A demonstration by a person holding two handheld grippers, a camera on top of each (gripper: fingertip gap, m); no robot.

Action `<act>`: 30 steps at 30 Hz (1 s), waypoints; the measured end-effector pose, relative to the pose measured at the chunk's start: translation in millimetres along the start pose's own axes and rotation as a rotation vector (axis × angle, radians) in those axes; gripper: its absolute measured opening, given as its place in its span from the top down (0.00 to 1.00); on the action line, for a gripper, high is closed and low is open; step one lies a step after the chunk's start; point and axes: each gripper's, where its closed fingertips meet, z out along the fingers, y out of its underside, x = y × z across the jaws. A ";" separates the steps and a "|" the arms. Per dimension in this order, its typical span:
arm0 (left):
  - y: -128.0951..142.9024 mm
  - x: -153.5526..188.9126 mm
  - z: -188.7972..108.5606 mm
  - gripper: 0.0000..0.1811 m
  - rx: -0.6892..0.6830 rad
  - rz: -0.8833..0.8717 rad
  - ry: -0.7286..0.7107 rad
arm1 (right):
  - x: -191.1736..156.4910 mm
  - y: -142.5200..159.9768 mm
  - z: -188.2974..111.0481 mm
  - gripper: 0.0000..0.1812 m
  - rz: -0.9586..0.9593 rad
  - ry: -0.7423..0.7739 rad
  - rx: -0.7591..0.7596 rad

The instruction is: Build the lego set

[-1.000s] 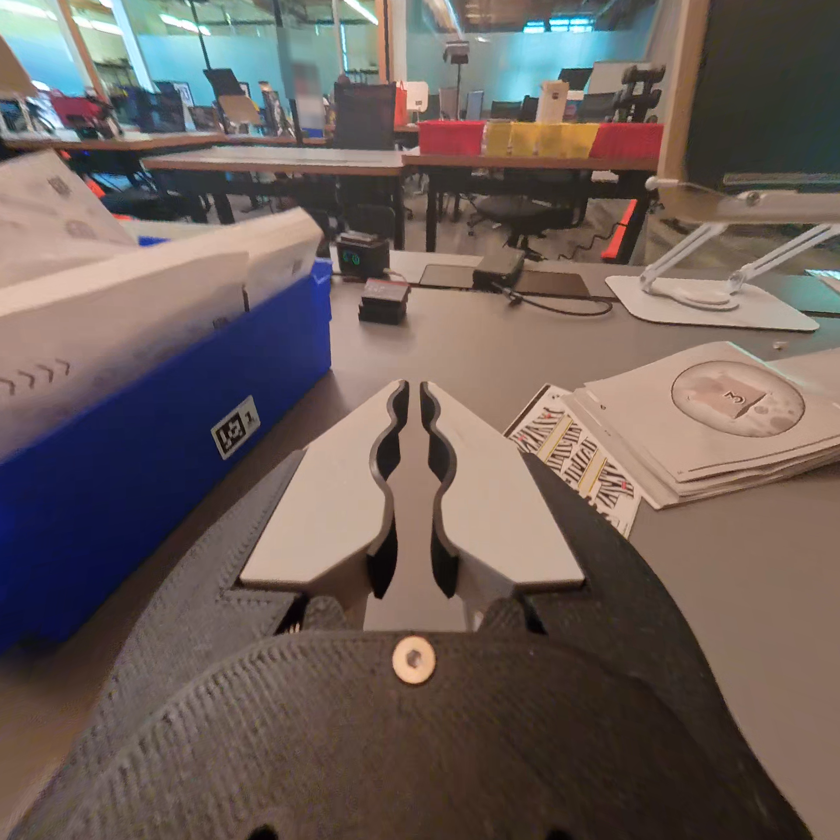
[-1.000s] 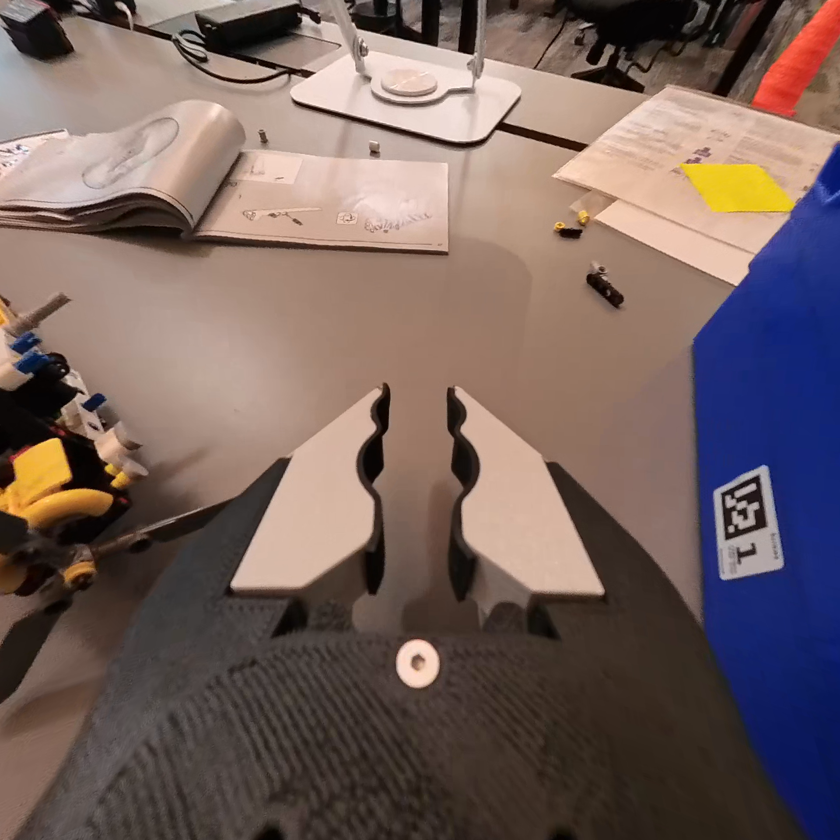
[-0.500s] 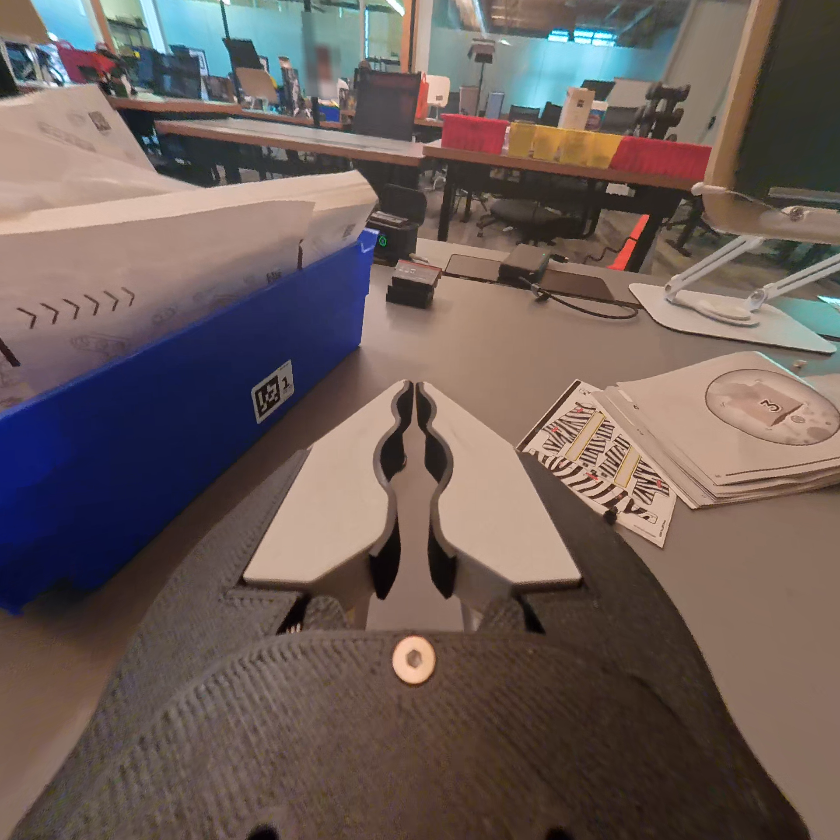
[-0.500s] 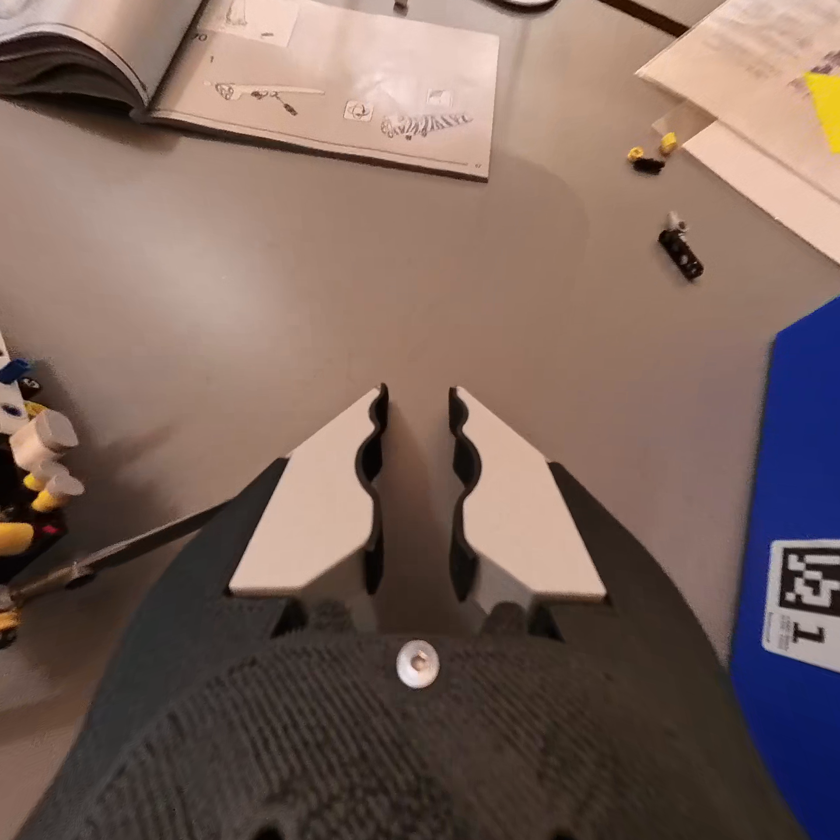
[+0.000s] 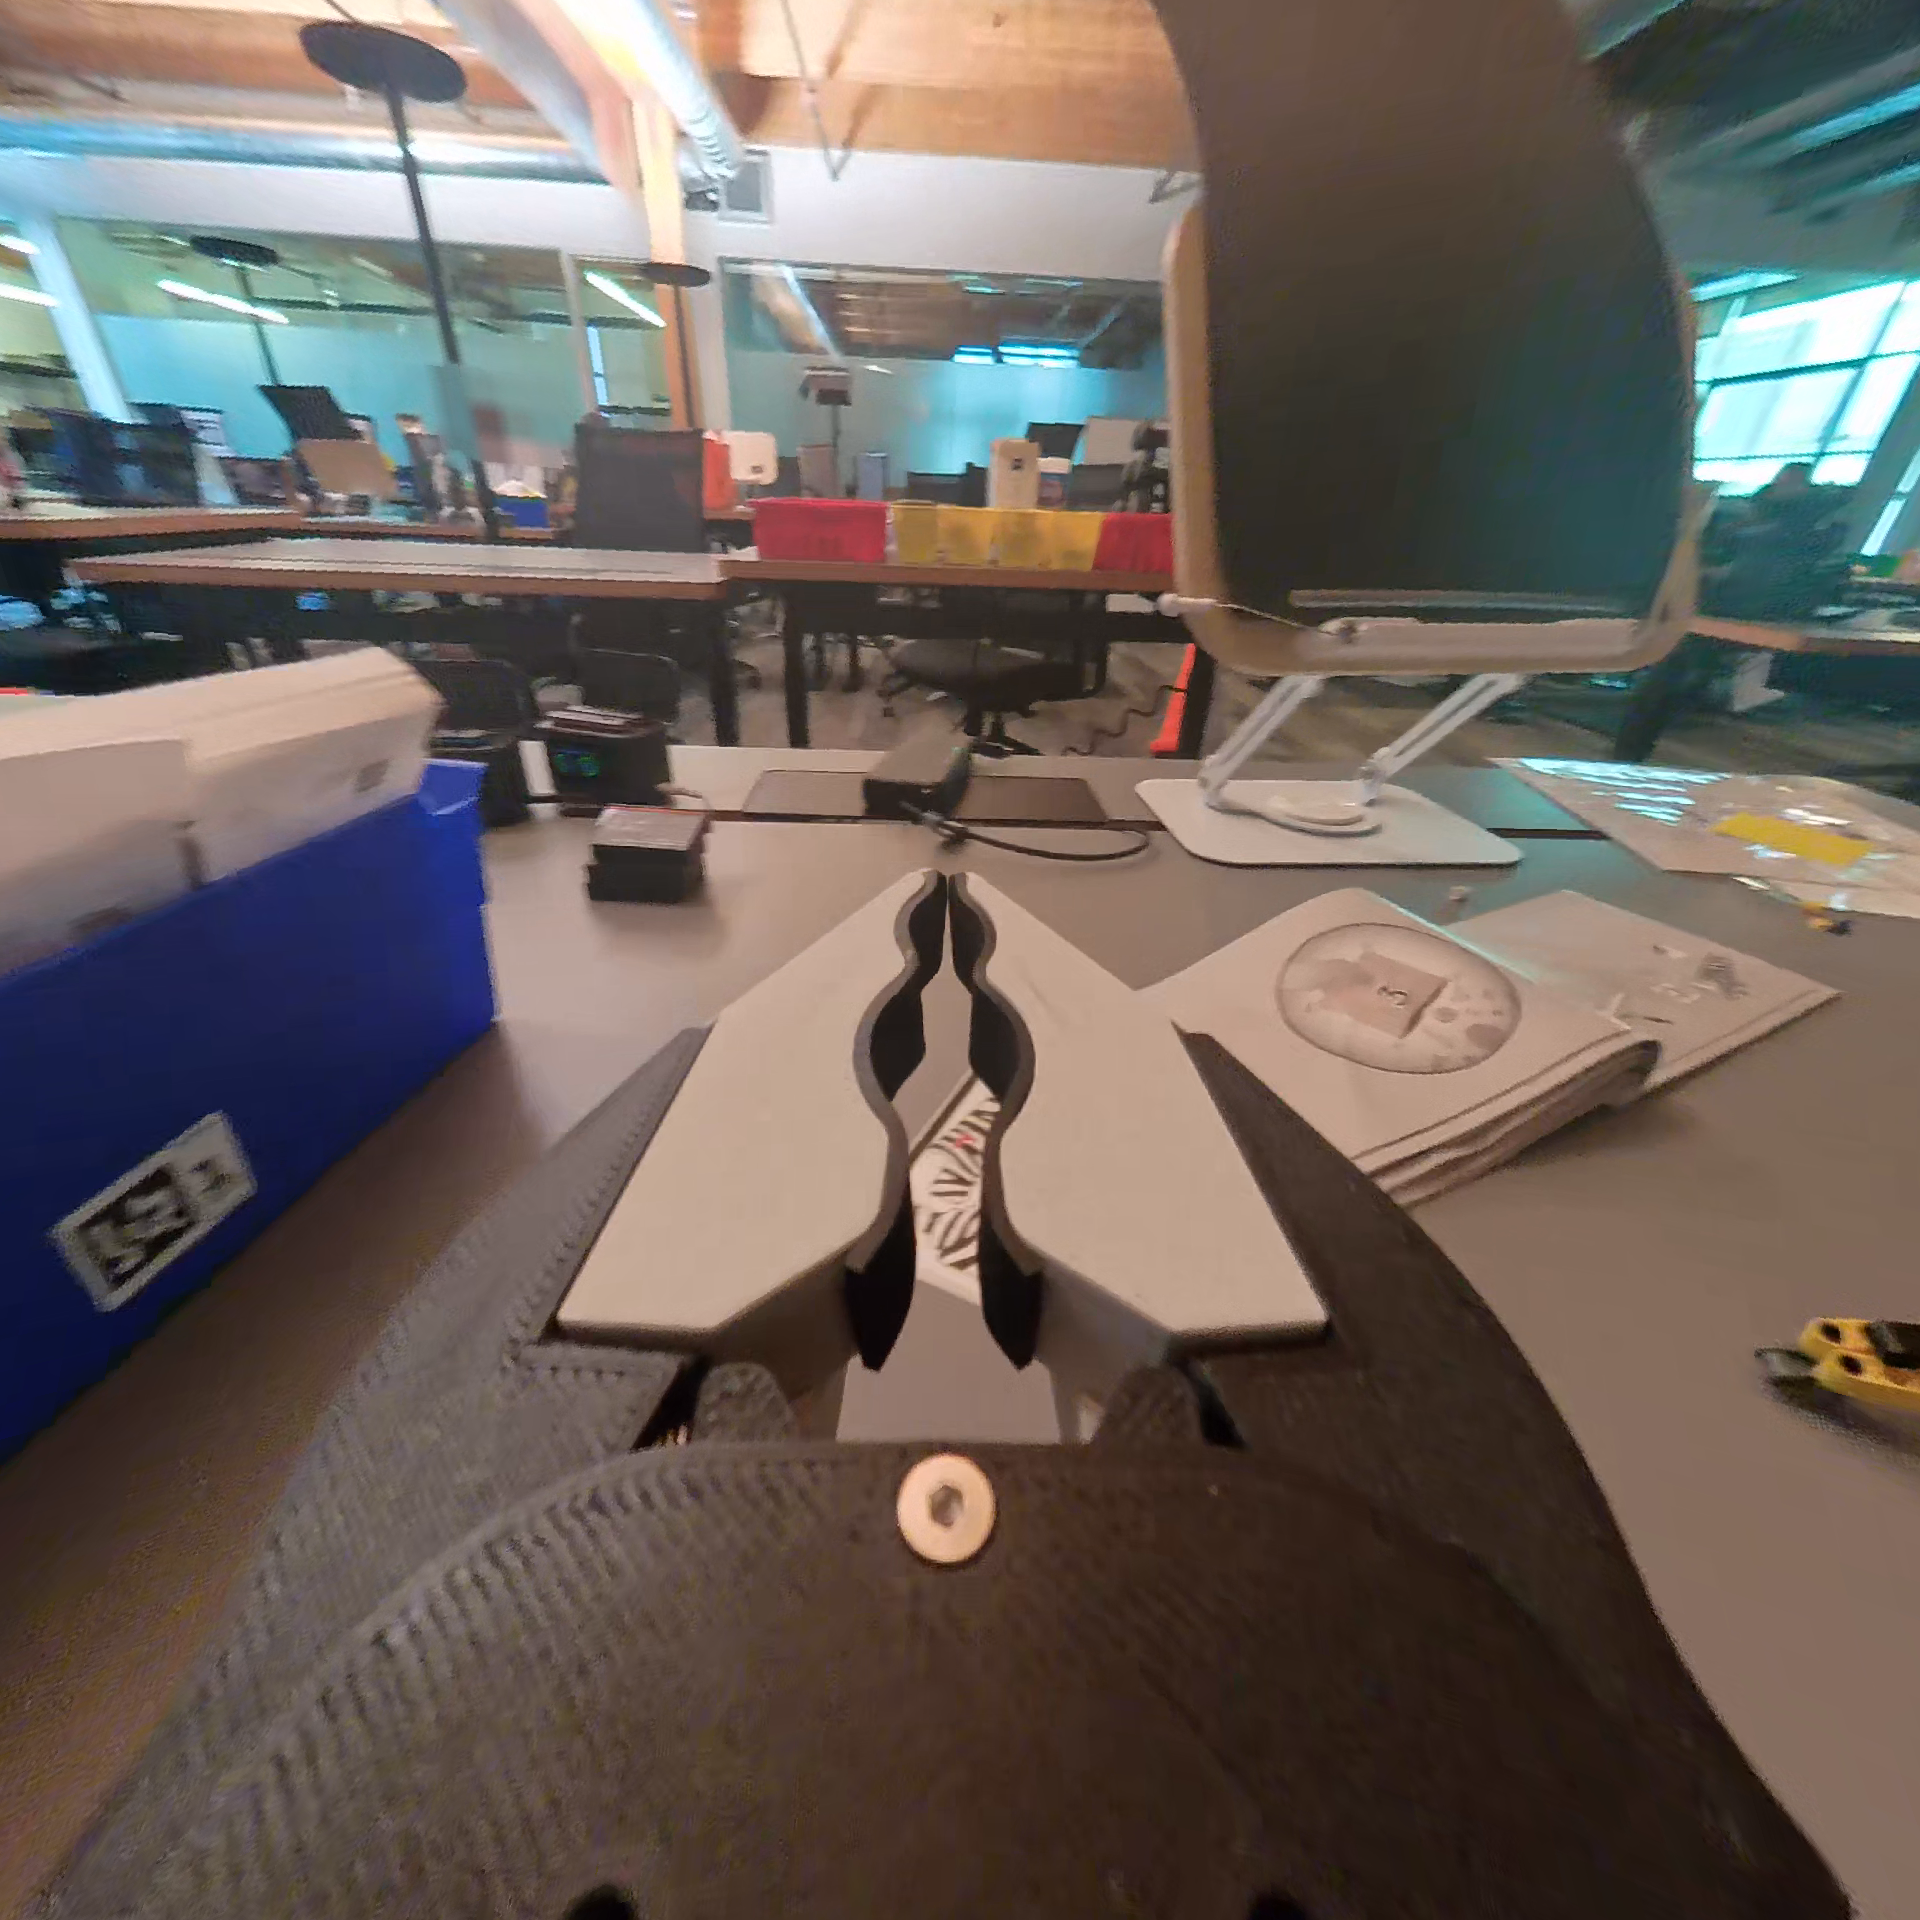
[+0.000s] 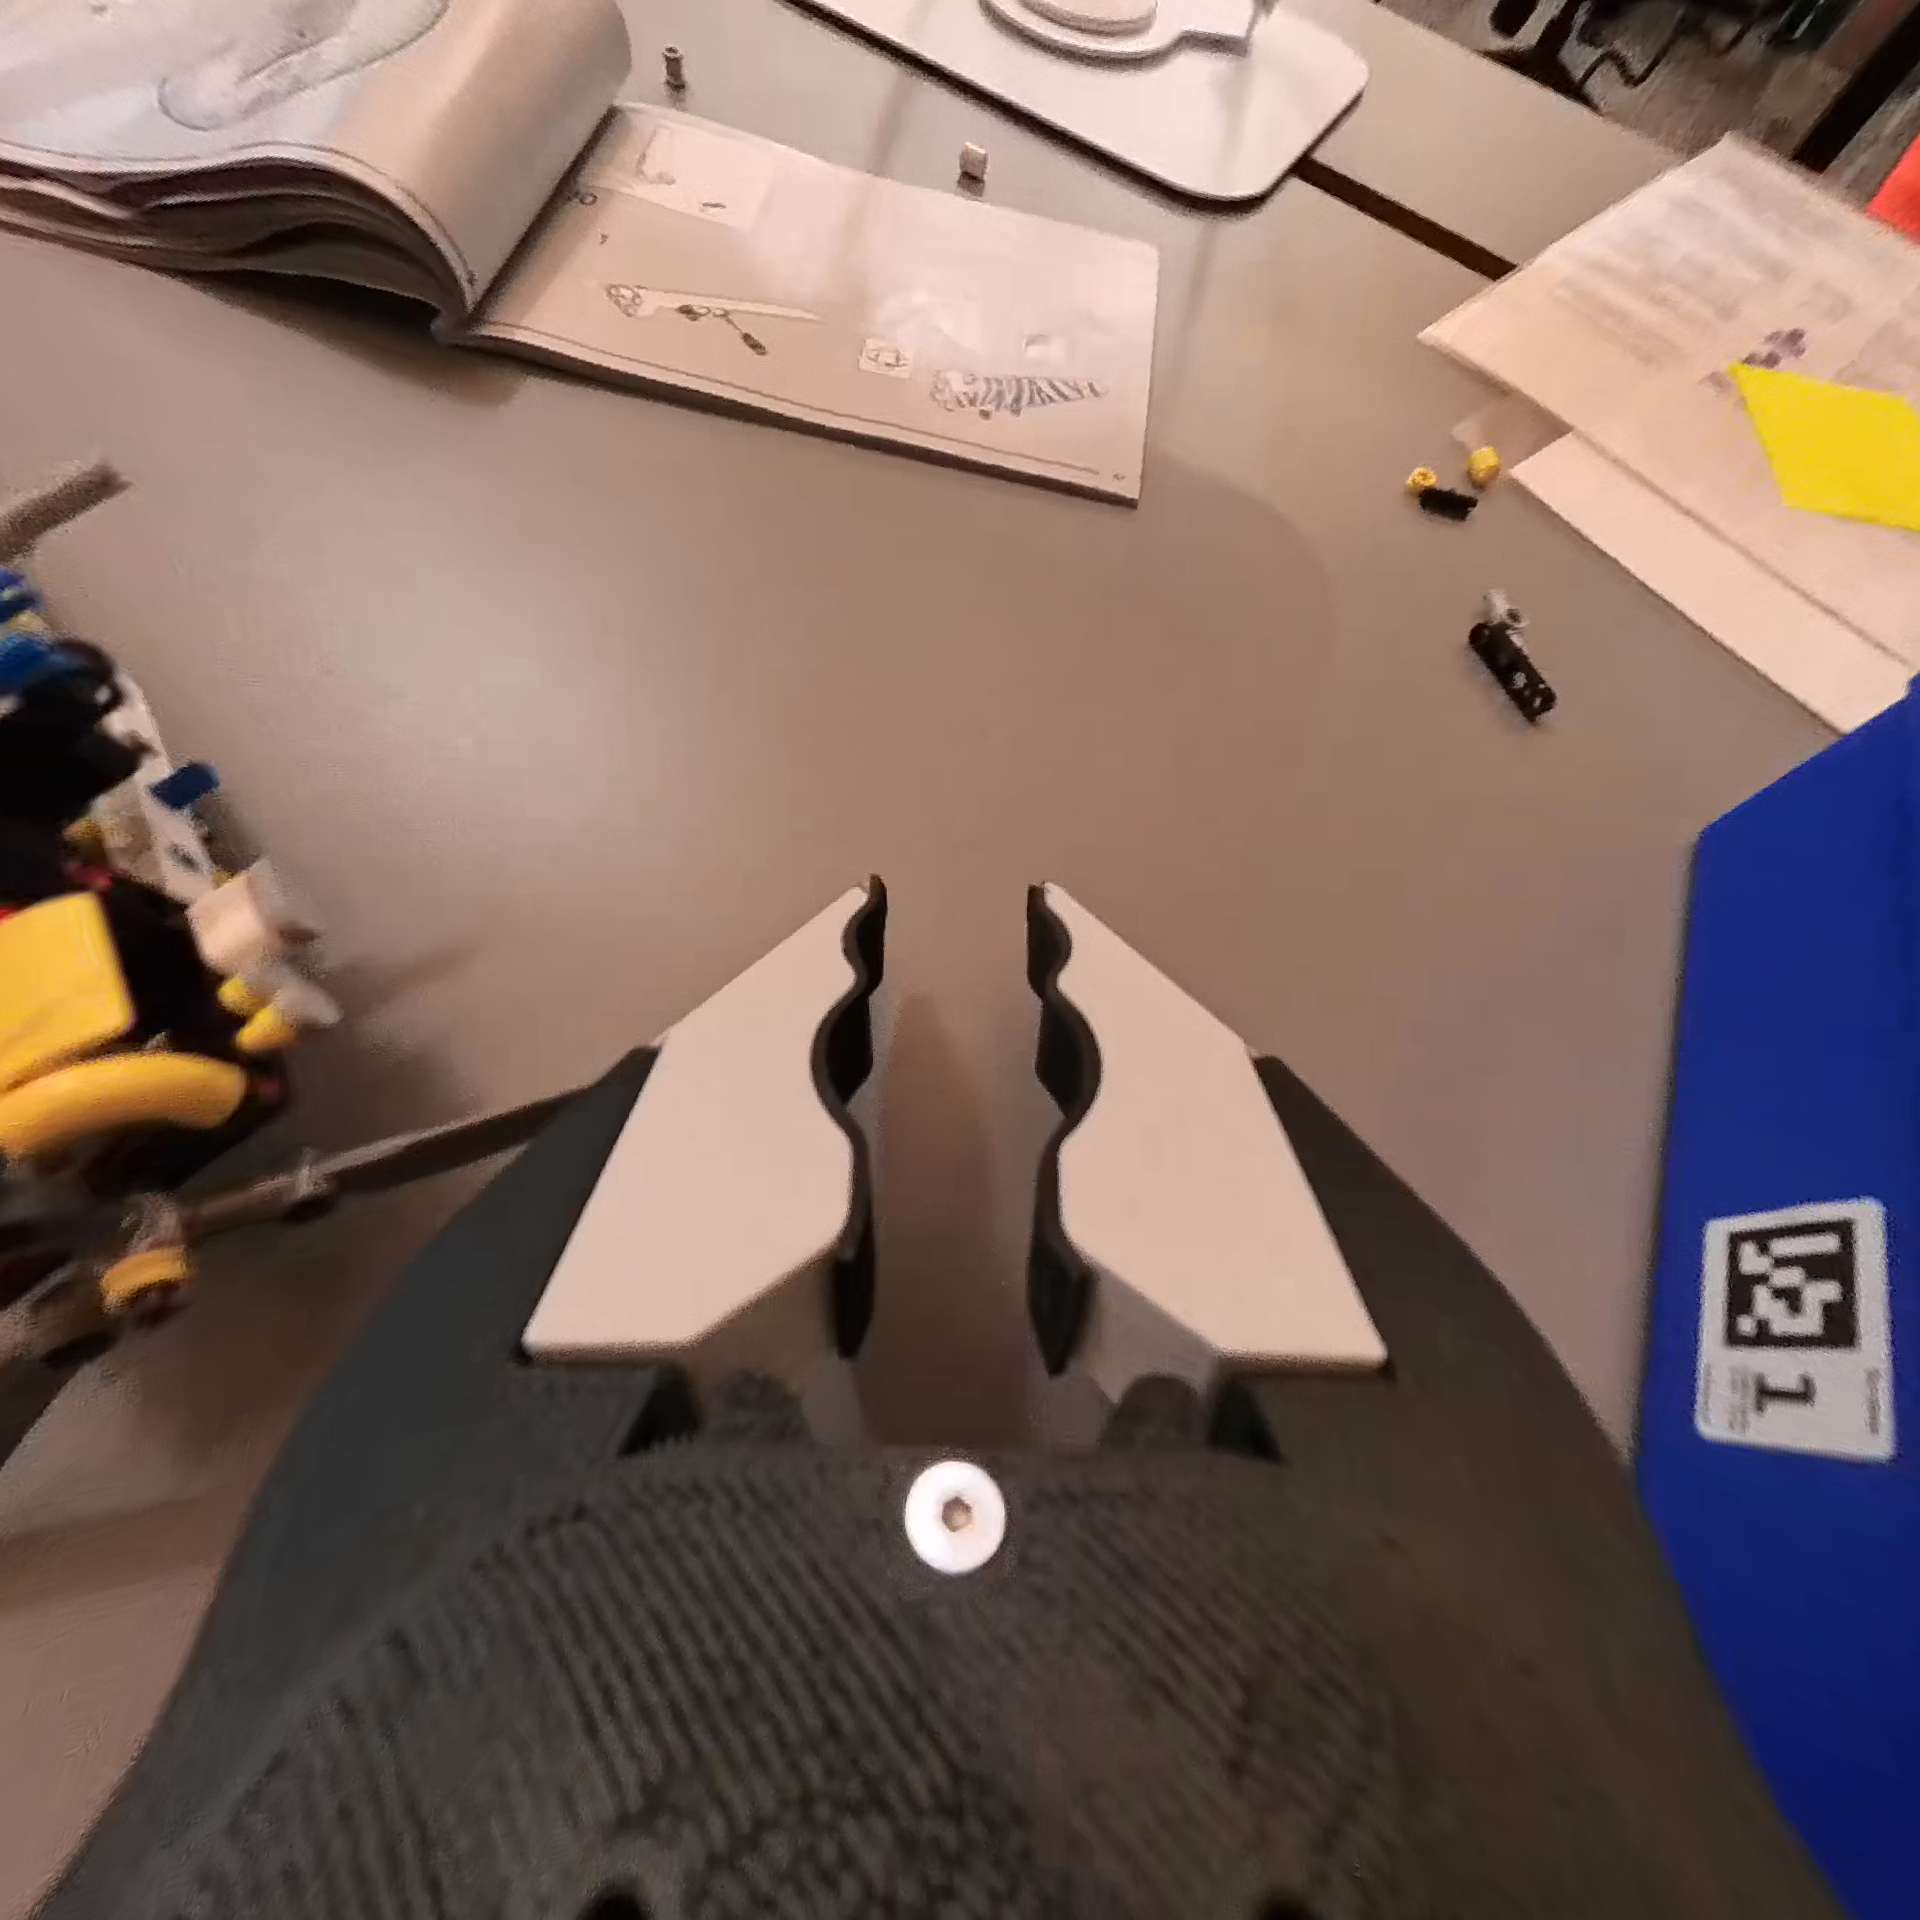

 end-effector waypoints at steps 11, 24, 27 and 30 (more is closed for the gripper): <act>18.5 52.9 -0.3 1.00 -0.062 0.096 0.151 | -24.7 0.8 -55.6 0.86 -0.044 0.056 0.174; 13.4 46.5 -110.5 1.00 -0.047 0.220 0.164 | -71.7 35.6 -137.7 0.87 0.263 0.004 0.359; 14.3 33.9 -132.7 1.00 -0.057 0.145 0.163 | -73.3 30.0 -165.8 0.84 0.360 0.004 0.415; 24.2 20.2 -146.6 1.00 -0.091 0.077 0.161 | -94.2 50.4 -184.6 0.78 0.460 -0.059 0.313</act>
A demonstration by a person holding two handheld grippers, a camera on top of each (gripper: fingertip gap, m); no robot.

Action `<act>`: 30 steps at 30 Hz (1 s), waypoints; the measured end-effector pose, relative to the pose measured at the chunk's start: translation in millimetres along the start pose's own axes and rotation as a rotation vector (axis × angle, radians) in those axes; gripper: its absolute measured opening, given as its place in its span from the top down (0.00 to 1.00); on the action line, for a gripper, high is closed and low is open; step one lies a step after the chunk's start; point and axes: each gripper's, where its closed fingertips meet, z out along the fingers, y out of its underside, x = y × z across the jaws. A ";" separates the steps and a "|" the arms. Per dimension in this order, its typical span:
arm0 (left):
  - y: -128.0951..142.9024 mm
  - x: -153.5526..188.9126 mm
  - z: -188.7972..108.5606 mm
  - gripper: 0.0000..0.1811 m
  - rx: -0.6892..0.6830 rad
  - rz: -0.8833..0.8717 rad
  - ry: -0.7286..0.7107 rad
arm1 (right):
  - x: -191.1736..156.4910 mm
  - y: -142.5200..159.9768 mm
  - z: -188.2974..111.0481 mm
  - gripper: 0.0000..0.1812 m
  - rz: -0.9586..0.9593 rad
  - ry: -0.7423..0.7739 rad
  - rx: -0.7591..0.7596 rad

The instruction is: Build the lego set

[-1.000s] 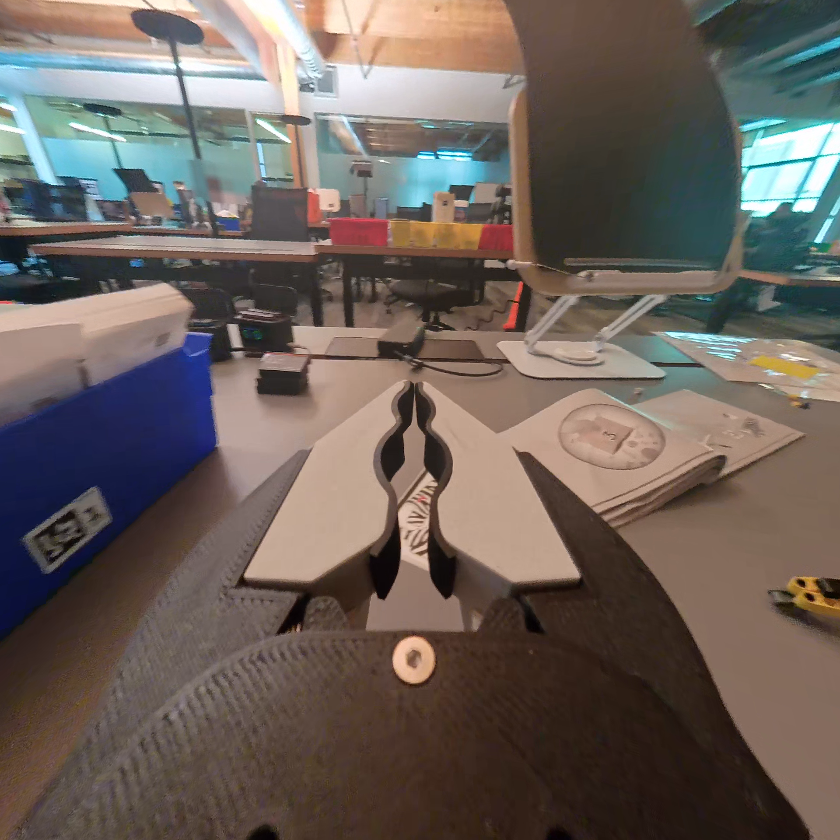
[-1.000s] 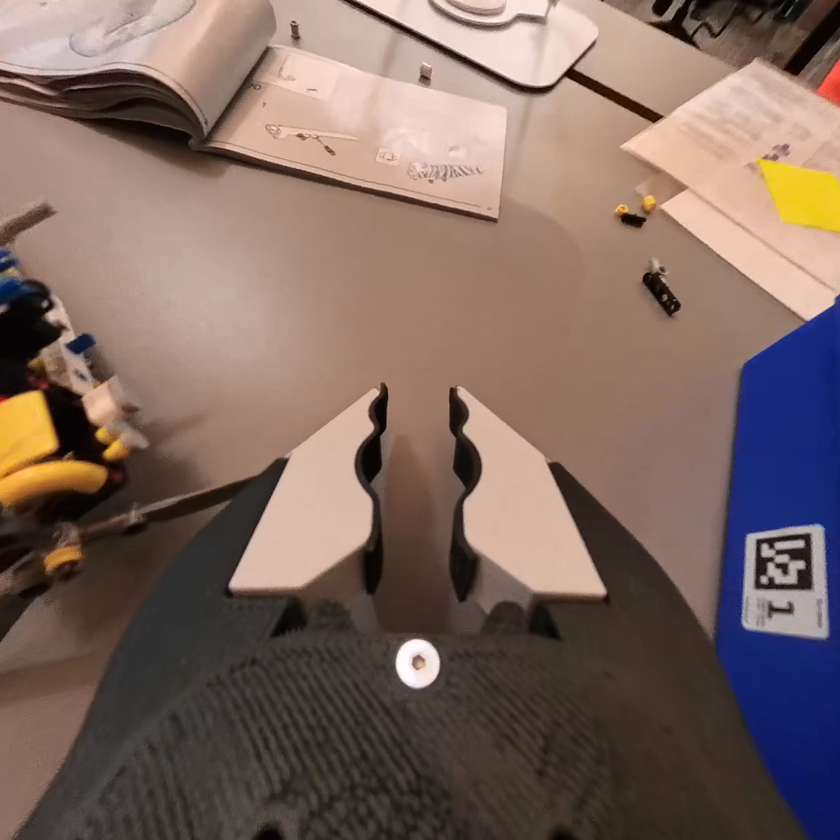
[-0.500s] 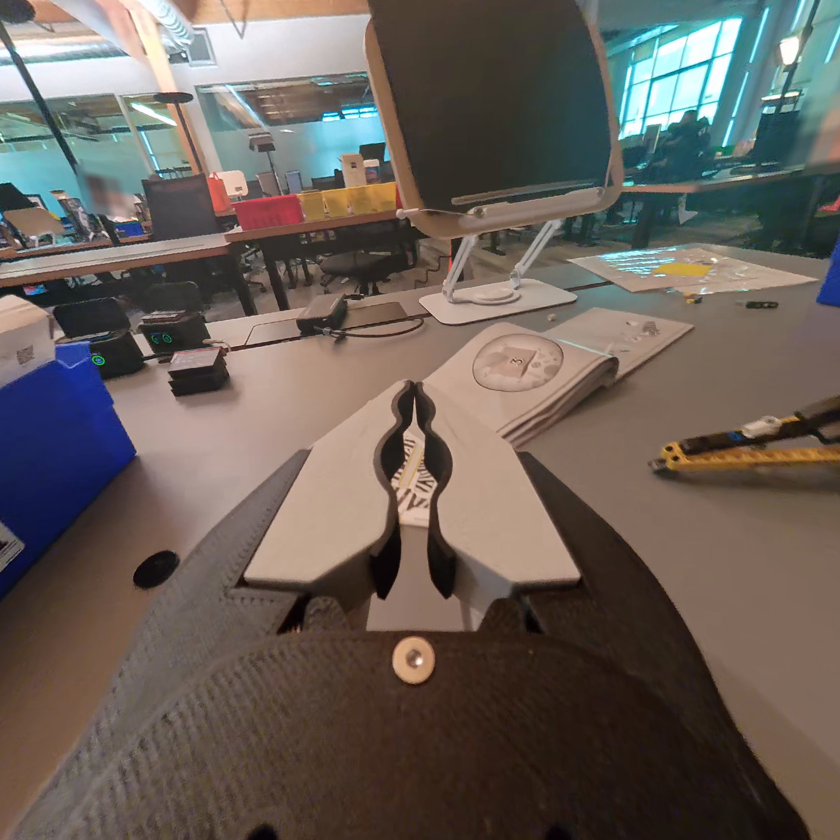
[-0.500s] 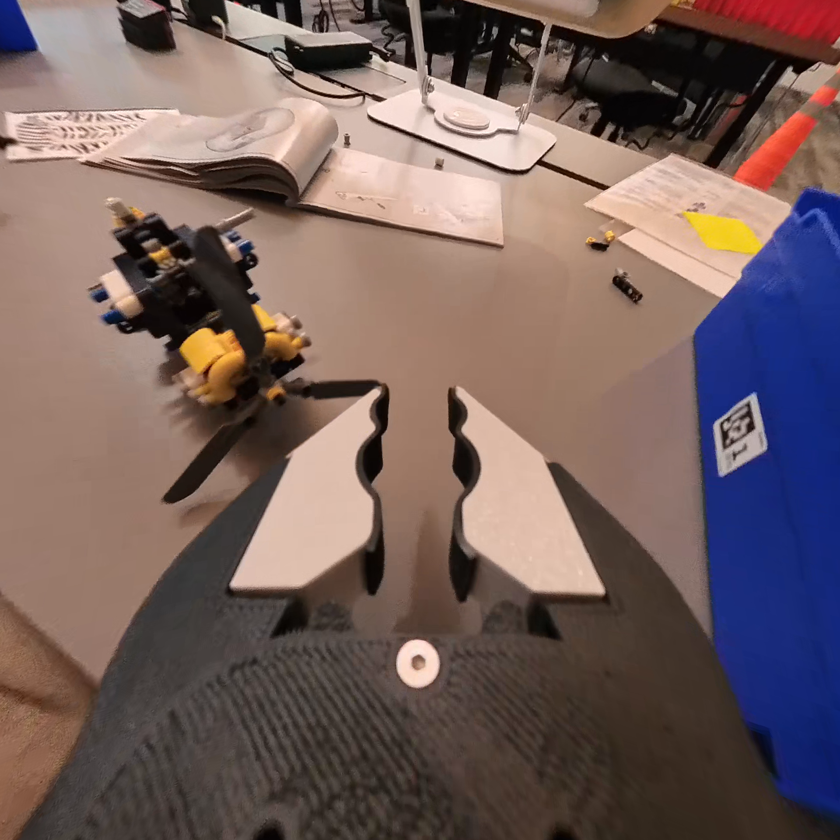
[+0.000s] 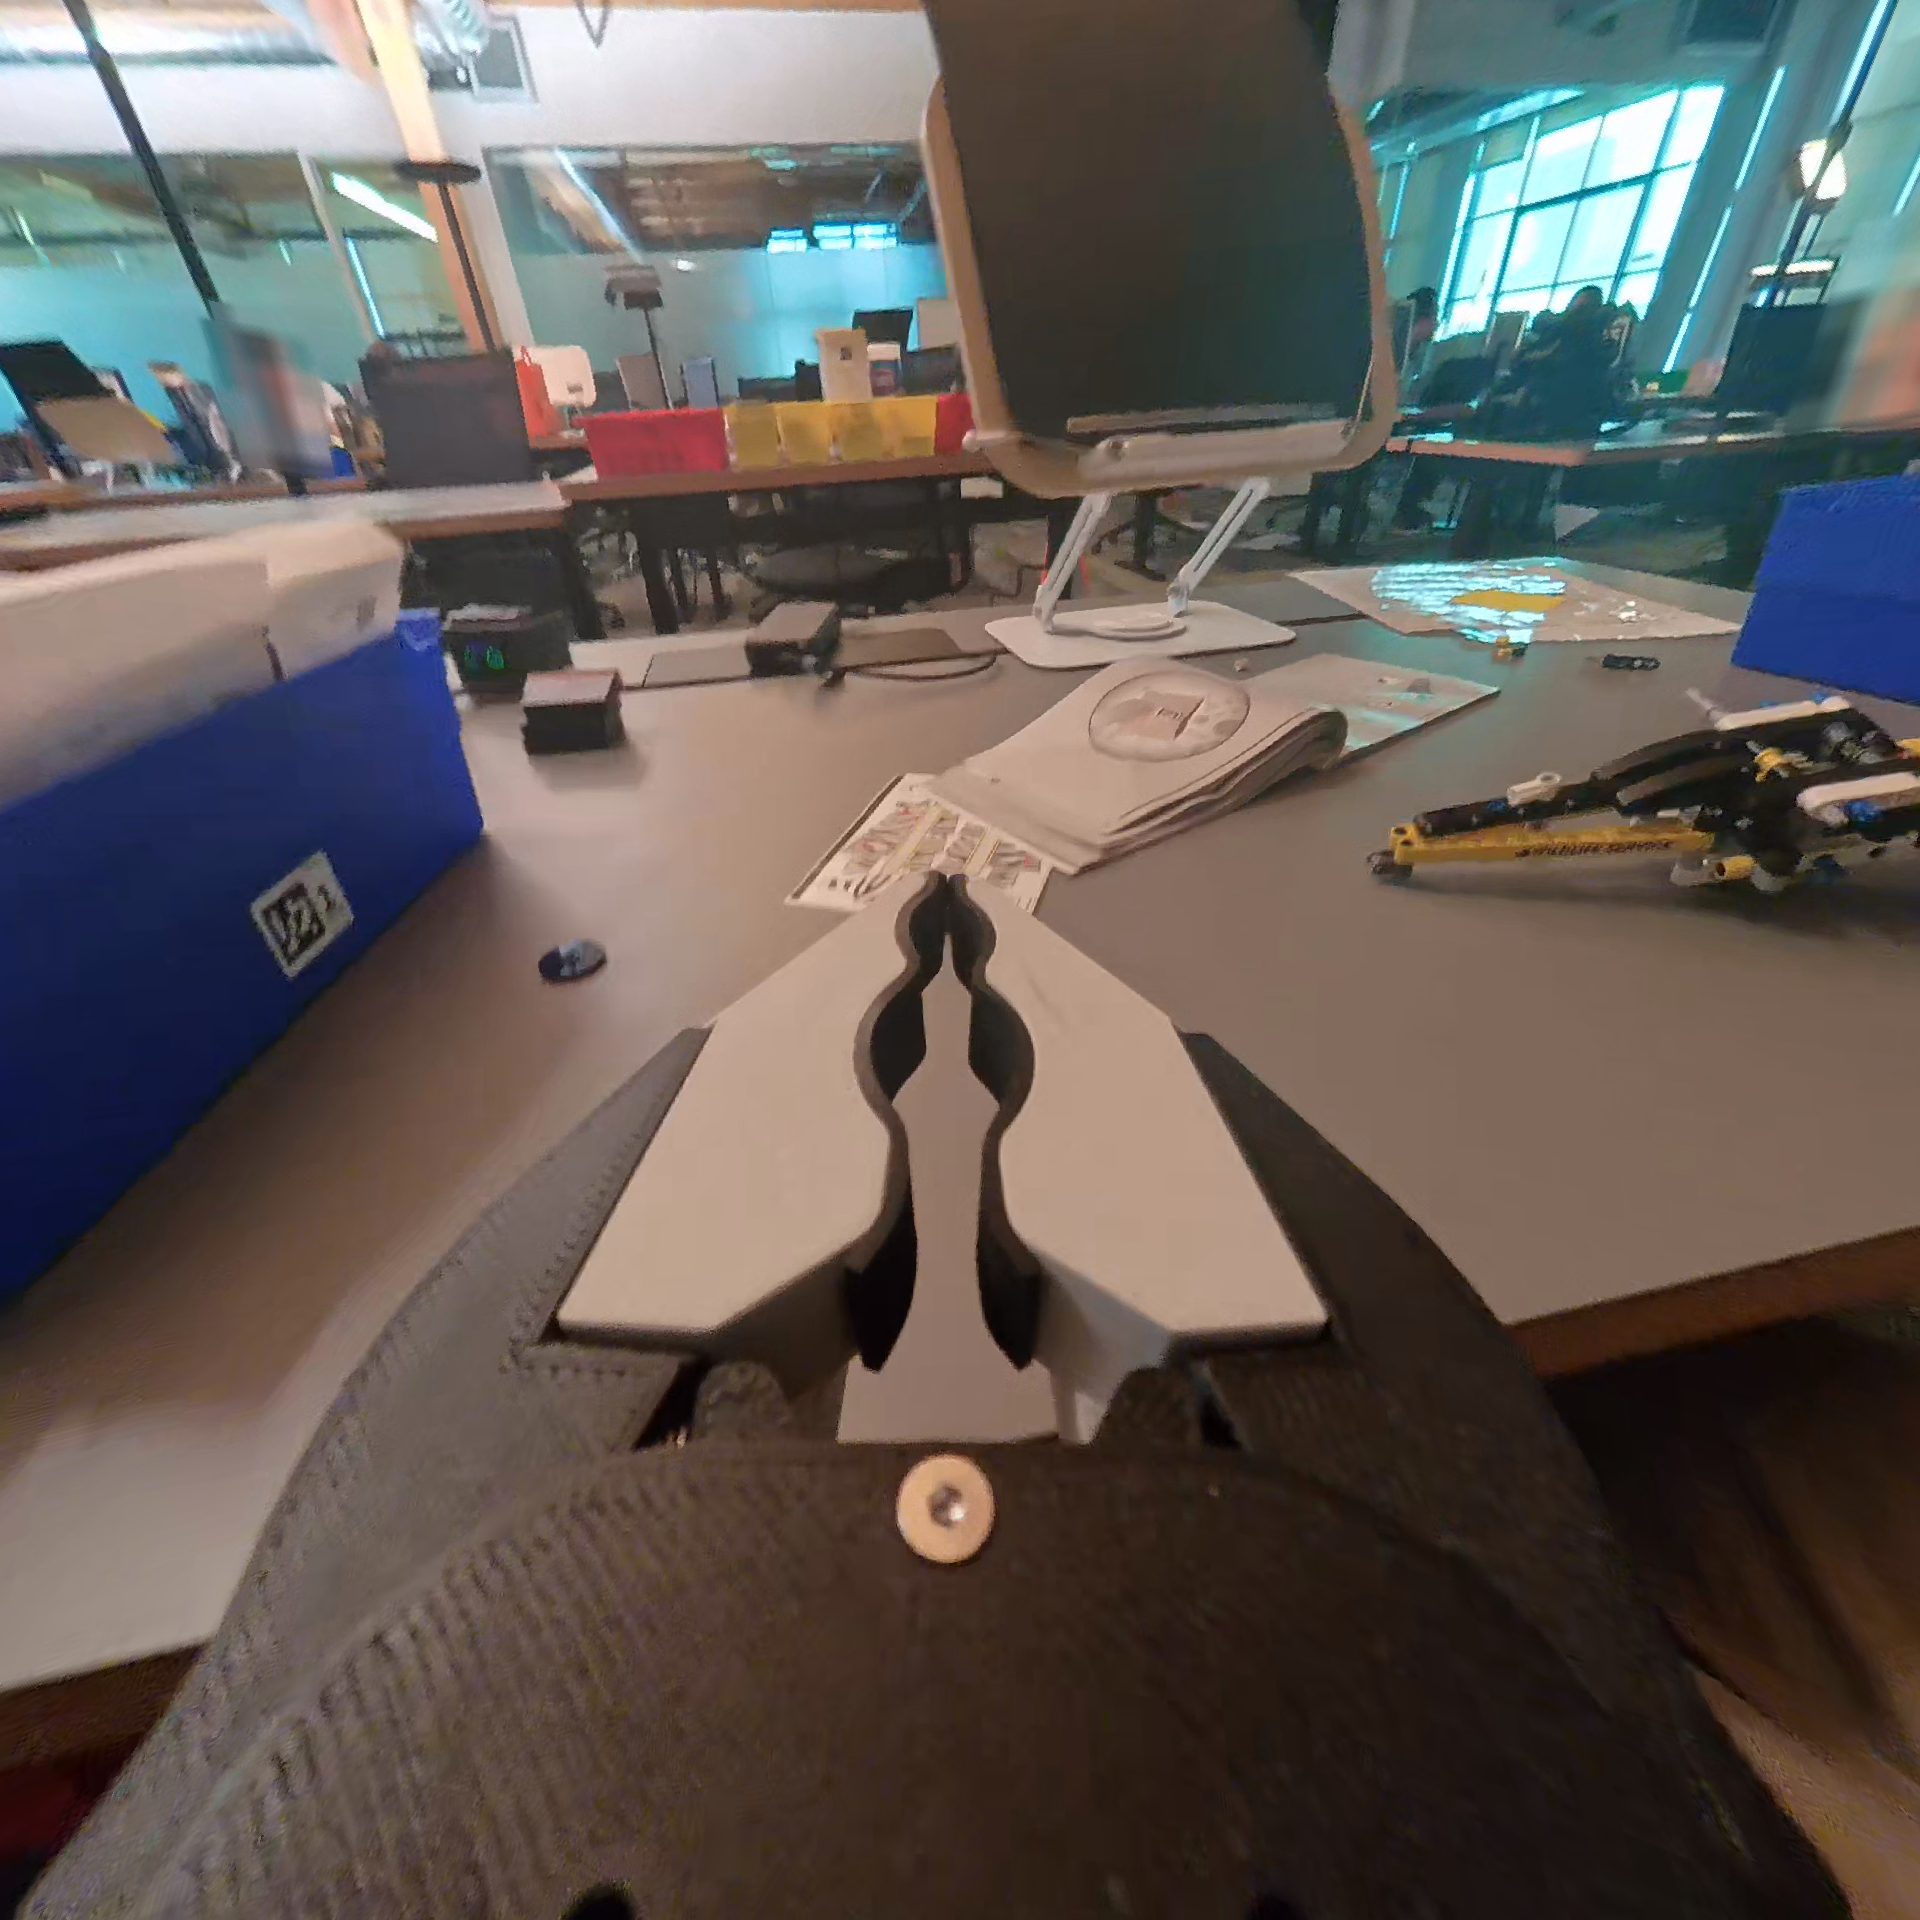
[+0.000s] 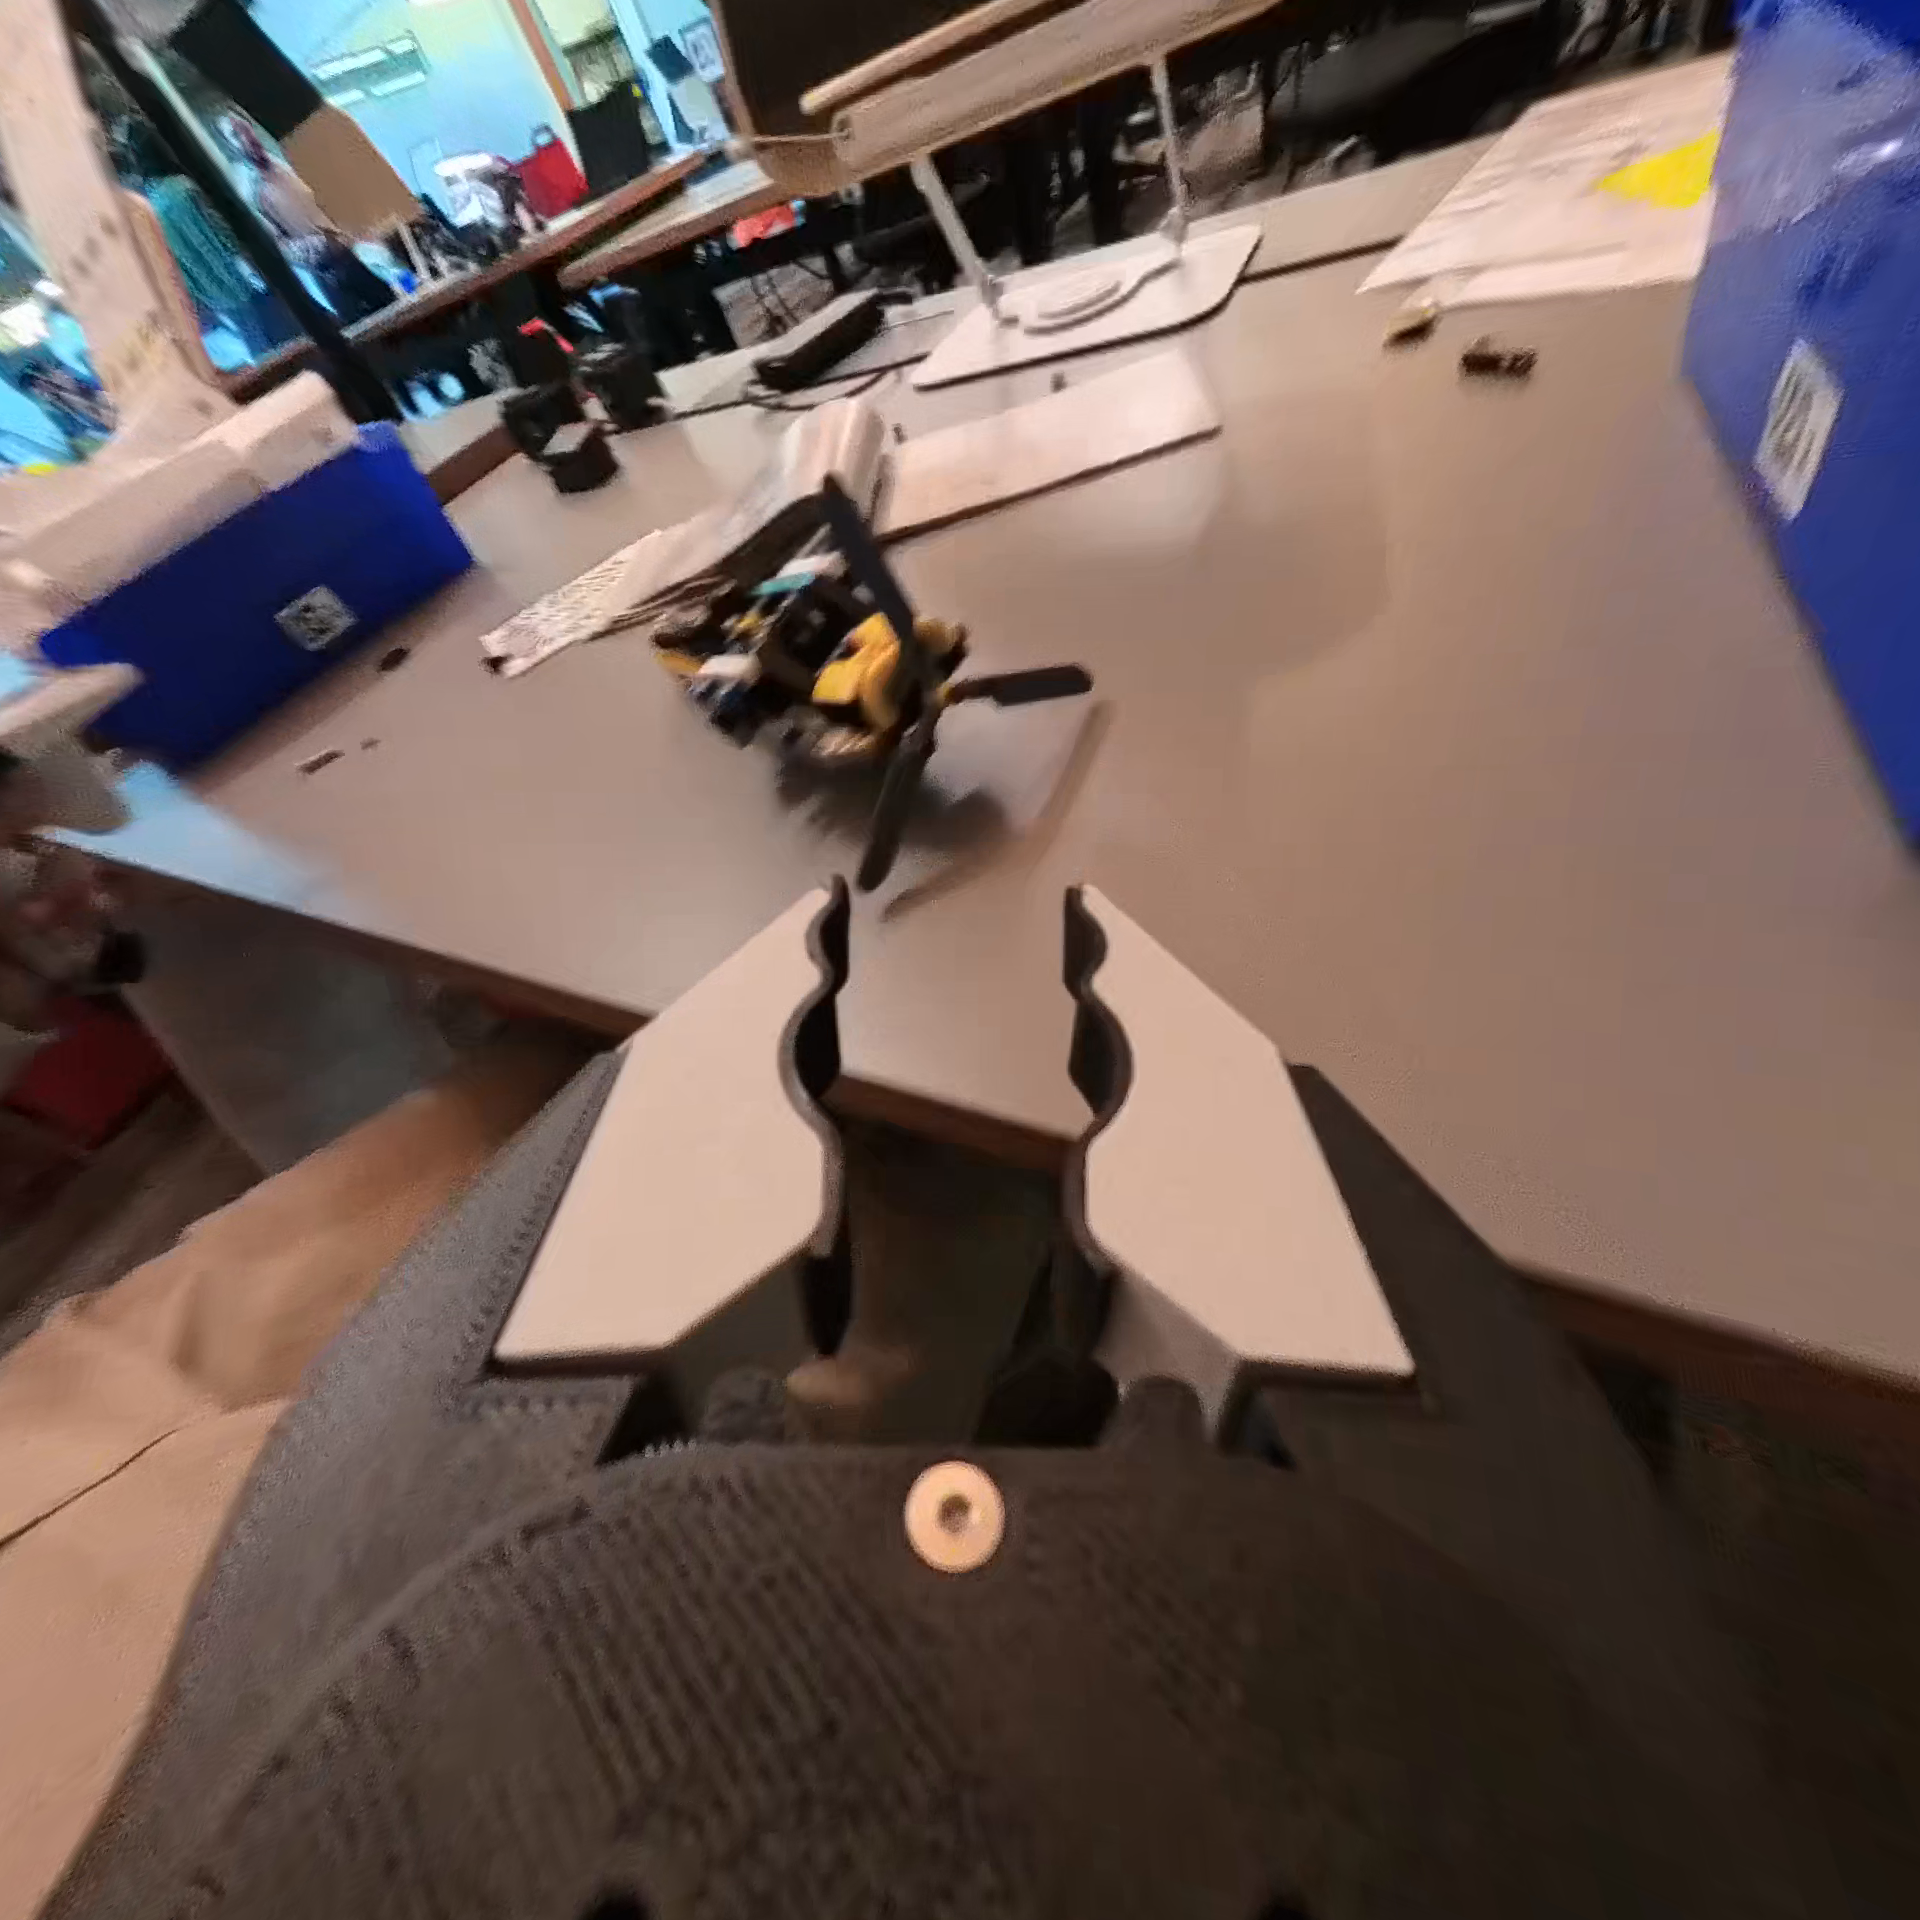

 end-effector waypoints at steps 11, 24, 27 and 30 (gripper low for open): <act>15.5 -36.4 -37.5 1.00 -0.042 -0.222 -0.029 | -35.3 21.8 -28.4 0.77 0.062 -0.087 0.039; 31.5 -30.5 -43.1 1.00 -0.128 -0.151 -0.006 | -40.5 19.3 -37.4 0.76 0.070 -0.082 0.084; 27.3 -30.5 -44.0 1.00 -0.107 -0.205 0.009 | -44.5 25.0 -35.7 0.75 0.029 -0.071 0.054; 30.6 -28.5 -41.2 0.99 -0.122 -0.223 0.024 | -45.8 27.1 -36.8 0.74 -0.024 -0.048 0.041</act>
